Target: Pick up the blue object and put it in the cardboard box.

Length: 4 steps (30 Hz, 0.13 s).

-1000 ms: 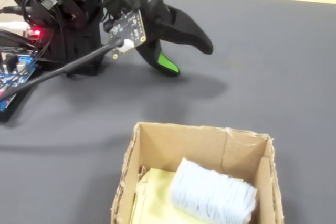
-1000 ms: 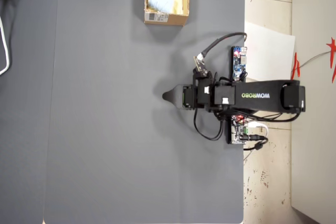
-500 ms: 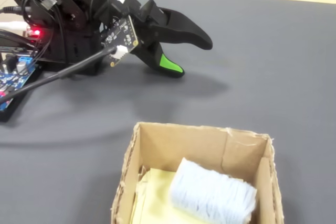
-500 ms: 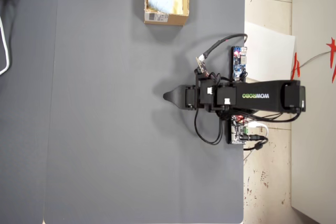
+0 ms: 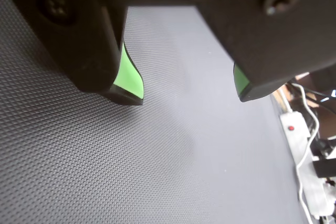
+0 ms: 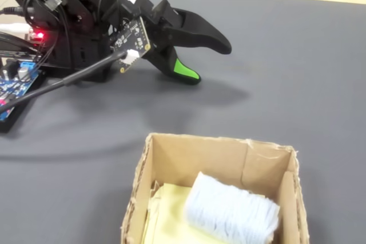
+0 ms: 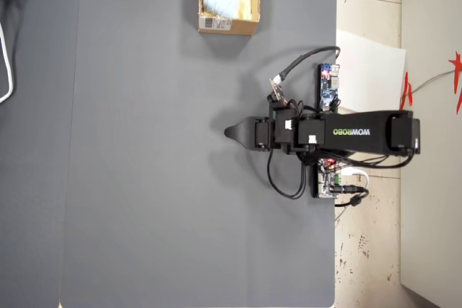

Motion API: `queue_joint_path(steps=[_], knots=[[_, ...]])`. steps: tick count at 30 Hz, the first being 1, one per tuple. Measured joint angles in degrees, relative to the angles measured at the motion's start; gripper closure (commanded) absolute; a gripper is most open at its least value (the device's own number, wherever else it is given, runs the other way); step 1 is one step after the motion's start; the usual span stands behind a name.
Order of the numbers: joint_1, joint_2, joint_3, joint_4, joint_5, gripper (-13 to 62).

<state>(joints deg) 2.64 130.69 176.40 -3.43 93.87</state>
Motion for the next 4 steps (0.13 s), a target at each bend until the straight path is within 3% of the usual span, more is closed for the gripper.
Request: queue_joint_path(steps=[4], knots=[[0.0,0.0,0.0,0.0,0.0,15.2]])
